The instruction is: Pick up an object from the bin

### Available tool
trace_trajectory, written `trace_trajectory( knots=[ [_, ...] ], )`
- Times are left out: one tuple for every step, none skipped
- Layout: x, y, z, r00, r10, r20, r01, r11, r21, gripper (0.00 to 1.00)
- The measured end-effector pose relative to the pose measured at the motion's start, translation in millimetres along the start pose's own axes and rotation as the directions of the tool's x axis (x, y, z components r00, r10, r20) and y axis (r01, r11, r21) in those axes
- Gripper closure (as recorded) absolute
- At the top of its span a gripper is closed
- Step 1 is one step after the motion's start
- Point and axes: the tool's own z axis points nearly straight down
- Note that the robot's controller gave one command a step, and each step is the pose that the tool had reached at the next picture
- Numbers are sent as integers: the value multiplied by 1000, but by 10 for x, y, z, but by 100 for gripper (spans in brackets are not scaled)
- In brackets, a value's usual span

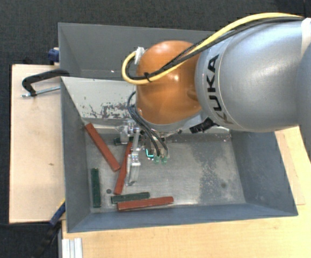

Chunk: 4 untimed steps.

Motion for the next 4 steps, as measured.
trace_trajectory(
  knots=[
    [-20,-10,-43,1000,3,8,-3,1000,-2,0],
    [-30,-164,544,970,-242,8,242,970,1,0],
    [-93,-253,935,826,-564,9,564,826,4,0],
    [-416,-323,1276,720,-694,17,694,720,7,100]
  ],
)
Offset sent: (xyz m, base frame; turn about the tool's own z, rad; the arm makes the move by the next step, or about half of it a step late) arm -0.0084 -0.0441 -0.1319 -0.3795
